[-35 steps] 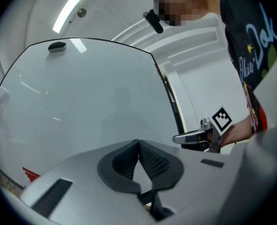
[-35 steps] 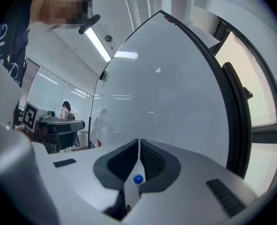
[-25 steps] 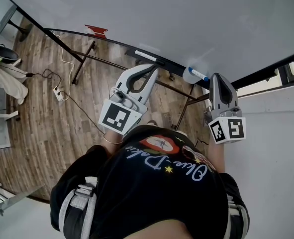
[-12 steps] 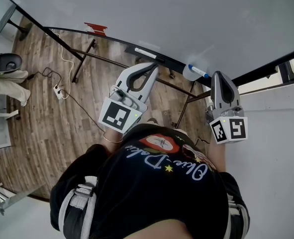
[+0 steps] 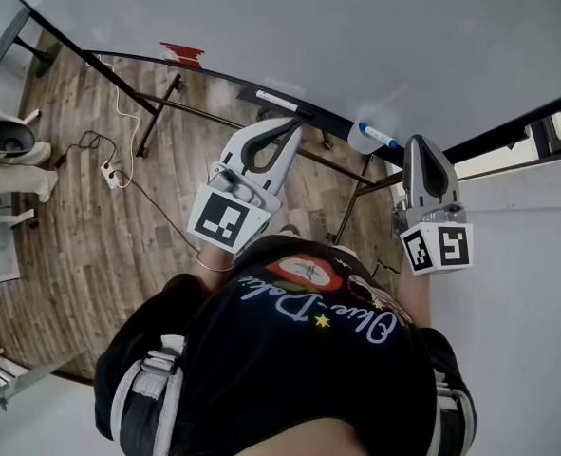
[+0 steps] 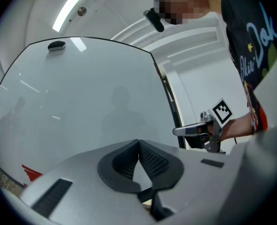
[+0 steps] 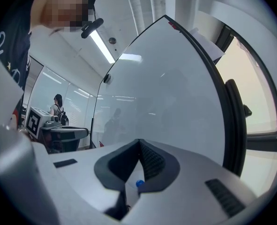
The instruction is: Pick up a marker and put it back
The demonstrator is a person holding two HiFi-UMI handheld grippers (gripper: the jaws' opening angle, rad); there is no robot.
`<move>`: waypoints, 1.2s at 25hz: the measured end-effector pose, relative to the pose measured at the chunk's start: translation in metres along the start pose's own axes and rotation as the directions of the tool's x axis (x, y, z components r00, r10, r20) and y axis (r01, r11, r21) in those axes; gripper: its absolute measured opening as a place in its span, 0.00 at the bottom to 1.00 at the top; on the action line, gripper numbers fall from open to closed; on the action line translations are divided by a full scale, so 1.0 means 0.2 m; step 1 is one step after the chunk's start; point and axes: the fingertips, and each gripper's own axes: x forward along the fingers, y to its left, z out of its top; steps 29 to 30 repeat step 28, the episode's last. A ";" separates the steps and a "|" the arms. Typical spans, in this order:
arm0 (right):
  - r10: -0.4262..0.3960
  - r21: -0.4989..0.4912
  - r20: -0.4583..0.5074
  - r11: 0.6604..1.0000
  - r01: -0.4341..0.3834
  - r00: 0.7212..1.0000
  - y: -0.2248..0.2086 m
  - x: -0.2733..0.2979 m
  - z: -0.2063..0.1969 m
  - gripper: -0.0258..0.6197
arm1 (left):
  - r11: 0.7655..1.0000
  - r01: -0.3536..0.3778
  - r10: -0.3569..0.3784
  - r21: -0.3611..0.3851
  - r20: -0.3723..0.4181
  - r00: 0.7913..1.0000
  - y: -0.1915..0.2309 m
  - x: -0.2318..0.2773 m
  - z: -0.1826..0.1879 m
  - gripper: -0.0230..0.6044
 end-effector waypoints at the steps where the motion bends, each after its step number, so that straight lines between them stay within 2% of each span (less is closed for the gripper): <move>1: 0.002 -0.003 -0.003 1.000 -0.002 1.000 0.00 0.00 0.00 0.04 | 1.000 0.001 -0.001 0.001 0.000 1.000 0.00 0.00 0.00 0.04; 30: -0.006 -0.008 -0.009 1.000 0.006 1.000 0.01 0.01 0.00 0.04 | 1.000 0.005 -0.005 -0.004 -0.003 1.000 0.01 0.00 -0.01 0.04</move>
